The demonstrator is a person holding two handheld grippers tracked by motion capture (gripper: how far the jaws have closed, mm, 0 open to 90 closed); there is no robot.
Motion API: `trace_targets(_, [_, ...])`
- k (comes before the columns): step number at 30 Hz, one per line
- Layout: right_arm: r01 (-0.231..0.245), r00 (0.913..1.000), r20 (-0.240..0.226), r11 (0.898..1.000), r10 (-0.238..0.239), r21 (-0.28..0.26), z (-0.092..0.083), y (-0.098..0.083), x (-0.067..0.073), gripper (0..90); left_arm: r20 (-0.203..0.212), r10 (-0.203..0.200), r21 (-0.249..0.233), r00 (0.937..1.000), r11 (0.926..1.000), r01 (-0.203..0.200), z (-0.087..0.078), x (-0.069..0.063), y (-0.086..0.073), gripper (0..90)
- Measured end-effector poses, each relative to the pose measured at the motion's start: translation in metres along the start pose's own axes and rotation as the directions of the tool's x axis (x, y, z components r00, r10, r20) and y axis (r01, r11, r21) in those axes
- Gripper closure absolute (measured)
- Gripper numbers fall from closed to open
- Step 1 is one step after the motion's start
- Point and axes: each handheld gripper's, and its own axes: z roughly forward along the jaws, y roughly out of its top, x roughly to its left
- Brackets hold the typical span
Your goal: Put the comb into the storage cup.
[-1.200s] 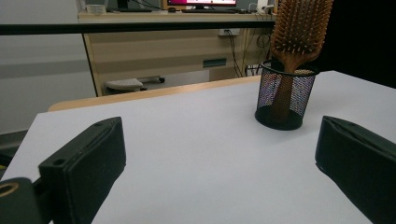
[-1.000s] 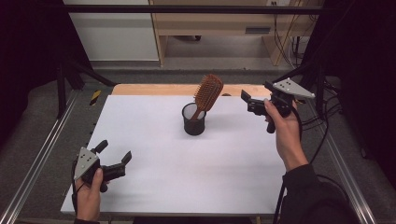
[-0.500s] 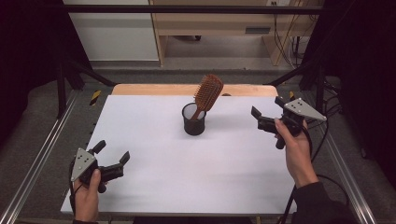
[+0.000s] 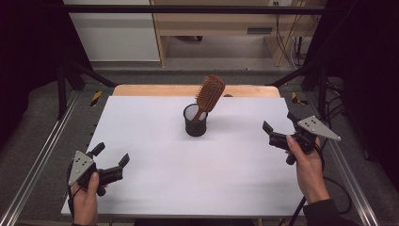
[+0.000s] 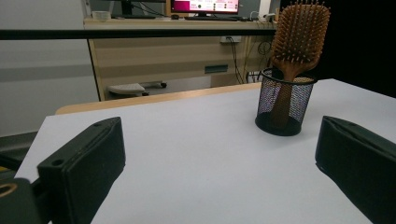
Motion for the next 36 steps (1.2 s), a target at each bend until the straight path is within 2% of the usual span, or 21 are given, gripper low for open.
trace_targets(16, [0.020, 0.9997, 0.015, 1.000, -0.020, 0.018, -0.029, -0.040, -0.008, 3.6, 0.008, 0.004, 0.003, 1.0000, 1.0000, -0.004, -0.002, -0.003, -0.001, 1.8])
trace_targets(26, [0.043, 0.9990, 0.011, 0.999, -0.044, 0.019, -0.037, -0.057, -0.007, 3.7, 0.014, 0.007, 0.005, 0.9999, 1.0000, -0.007, -0.004, -0.005, -0.001, 1.8])
trace_targets(36, [0.056, 0.9984, 0.003, 0.998, -0.057, 0.030, -0.039, -0.073, -0.004, 4.0, 0.017, 0.001, 0.003, 0.9999, 1.0000, -0.002, -0.015, -0.001, -0.002, 1.8])
